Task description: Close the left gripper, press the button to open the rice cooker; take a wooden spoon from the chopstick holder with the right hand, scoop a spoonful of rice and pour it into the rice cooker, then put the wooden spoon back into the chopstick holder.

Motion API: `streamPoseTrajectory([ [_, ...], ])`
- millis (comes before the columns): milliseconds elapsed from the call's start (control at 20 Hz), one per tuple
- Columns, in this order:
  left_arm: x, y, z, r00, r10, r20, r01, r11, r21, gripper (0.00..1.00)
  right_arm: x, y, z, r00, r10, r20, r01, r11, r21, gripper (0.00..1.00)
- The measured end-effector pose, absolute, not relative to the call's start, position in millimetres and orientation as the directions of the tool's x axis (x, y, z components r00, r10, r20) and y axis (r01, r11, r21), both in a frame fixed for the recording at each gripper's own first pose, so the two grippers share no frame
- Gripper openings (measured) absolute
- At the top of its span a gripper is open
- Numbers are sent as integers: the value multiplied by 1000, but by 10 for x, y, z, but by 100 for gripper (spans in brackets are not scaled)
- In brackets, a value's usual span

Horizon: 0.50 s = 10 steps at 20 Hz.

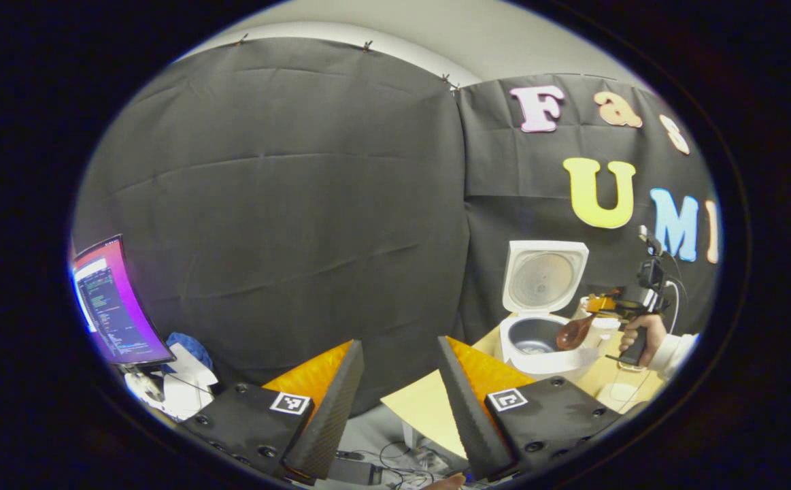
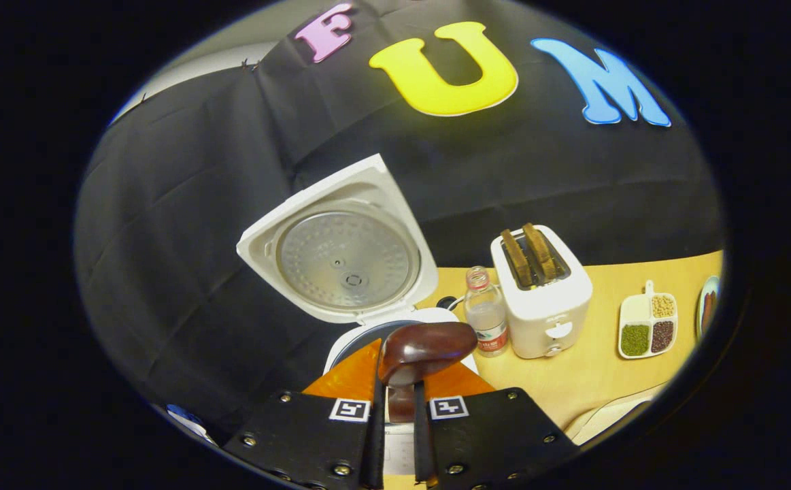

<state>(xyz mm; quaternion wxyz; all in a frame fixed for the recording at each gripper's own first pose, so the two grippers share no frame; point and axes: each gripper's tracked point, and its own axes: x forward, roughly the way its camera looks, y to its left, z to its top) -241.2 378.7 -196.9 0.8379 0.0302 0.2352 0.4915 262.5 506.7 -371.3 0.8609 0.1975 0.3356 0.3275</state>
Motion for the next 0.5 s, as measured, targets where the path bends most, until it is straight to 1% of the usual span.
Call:
streamPoseTrajectory([
  [250,-2505,3733,-1900,466,812,-352,-794,559,237,76,2479,4541,-3448,595,674,-438,-347,707,617,18],
  [500,-2448,3627,-1963,558,750,-355,-754,637,160,77,2205,3844,-3114,633,636,-441,-284,721,632,18],
])
